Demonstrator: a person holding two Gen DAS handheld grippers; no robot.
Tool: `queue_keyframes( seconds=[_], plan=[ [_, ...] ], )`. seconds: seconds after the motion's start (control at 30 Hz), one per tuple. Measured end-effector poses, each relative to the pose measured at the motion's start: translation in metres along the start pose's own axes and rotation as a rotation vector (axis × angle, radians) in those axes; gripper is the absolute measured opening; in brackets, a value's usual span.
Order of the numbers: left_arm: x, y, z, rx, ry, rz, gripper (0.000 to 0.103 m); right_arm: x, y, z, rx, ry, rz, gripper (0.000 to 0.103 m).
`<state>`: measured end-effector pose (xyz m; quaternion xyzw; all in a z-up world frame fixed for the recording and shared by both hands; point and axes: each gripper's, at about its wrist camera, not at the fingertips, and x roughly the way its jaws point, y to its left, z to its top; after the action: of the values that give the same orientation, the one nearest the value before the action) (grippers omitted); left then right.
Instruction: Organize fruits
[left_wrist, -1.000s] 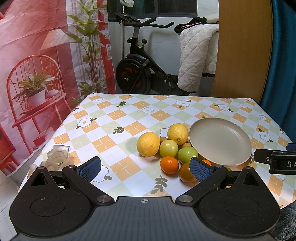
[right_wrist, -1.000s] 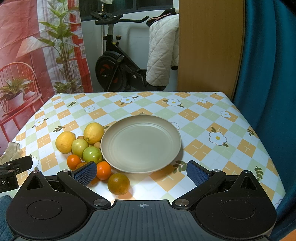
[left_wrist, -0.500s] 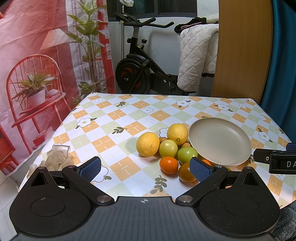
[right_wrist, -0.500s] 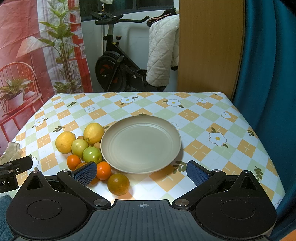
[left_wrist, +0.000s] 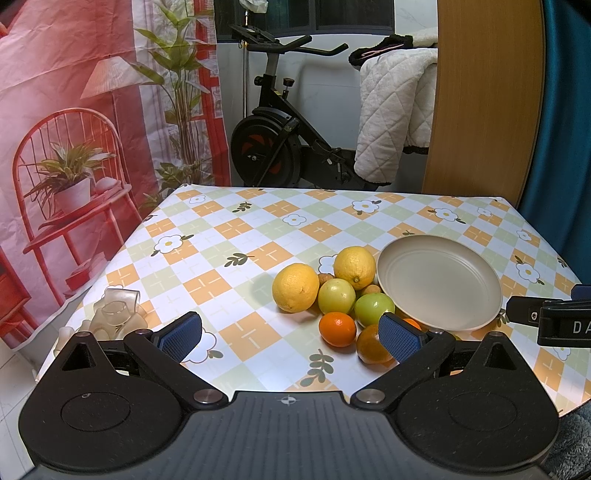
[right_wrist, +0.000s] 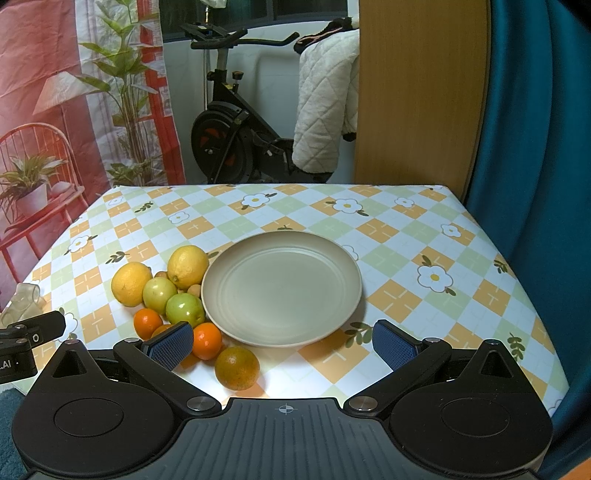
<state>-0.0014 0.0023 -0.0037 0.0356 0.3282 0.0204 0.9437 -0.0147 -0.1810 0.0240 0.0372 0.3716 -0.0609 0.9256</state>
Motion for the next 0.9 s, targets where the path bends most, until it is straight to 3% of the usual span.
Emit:
queue_keyframes(
  seconds=[0.6, 0.9],
  plan=[
    [0.000, 0.002, 0.000, 0.000, -0.002, 0.001, 0.103, 0.000, 0.001, 0.000, 0.000, -0.004, 0.003, 0.103],
    [0.011, 0.013, 0.008, -0.022, -0.028, 0.050, 0.102, 0.000, -0.012, 0.004, 0.019, -0.064, 0.007, 0.102]
  ],
)
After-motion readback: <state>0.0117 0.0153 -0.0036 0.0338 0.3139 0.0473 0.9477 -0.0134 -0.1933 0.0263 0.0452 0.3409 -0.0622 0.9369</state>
